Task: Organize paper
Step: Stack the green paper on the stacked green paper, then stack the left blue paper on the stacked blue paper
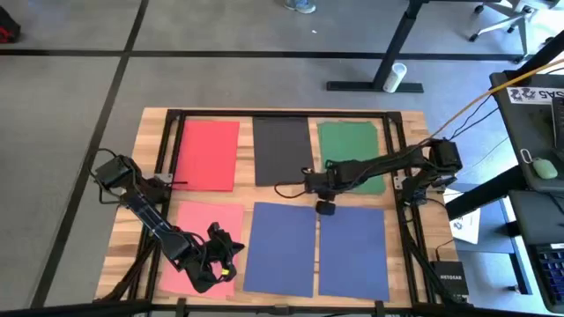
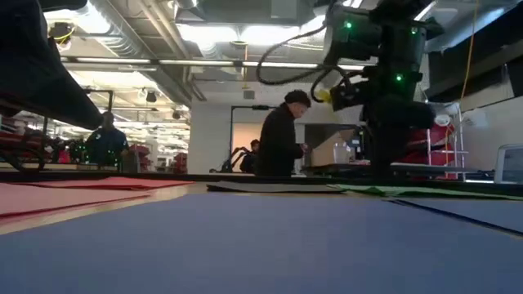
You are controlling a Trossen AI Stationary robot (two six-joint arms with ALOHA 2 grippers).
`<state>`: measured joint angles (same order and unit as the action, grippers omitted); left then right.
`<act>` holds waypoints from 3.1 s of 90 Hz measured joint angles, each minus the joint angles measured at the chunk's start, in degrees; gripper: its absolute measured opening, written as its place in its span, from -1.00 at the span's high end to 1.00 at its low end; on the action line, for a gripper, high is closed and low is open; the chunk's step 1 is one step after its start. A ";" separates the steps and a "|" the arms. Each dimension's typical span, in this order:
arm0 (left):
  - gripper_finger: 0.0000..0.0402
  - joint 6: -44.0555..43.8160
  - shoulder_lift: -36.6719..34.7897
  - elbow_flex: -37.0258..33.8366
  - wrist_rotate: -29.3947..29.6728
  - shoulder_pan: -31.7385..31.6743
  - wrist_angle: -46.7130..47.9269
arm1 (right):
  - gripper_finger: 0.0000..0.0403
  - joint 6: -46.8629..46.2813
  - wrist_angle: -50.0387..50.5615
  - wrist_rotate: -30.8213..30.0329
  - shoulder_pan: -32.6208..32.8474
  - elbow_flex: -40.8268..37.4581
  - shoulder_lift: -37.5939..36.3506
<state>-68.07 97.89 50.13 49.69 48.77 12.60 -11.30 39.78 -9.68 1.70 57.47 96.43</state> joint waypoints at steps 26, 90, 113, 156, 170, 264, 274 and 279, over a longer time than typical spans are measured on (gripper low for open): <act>1.00 0.11 0.00 0.01 0.00 0.00 0.20 | 0.96 2.50 -3.82 1.01 -4.06 0.02 0.21; 1.00 0.40 0.00 0.02 -0.13 0.00 0.28 | 1.00 1.41 -3.59 5.60 -6.35 -4.72 0.25; 1.00 0.37 0.00 0.02 -0.14 0.00 0.25 | 1.00 1.02 -3.27 6.48 -6.22 -4.74 0.25; 1.00 0.35 0.00 0.02 -0.20 0.00 0.26 | 1.00 -0.01 7.79 7.35 -3.83 -1.66 -1.80; 1.00 0.33 0.00 0.02 -0.20 0.00 0.26 | 1.00 -0.58 6.41 4.28 -4.53 -4.78 -1.67; 1.00 0.59 0.00 0.02 -0.28 0.00 0.28 | 1.00 -2.49 12.14 10.29 -4.36 -1.74 -5.47; 1.00 0.59 0.00 0.02 -0.27 0.00 0.28 | 1.00 -4.89 16.55 16.04 0.04 1.13 -5.49; 1.00 0.59 0.00 0.02 -0.27 0.00 0.26 | 1.00 -6.78 17.37 18.64 3.23 2.19 -5.53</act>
<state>-67.48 97.89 50.15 49.42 48.77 12.86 -18.08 57.15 8.96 4.94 59.66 90.90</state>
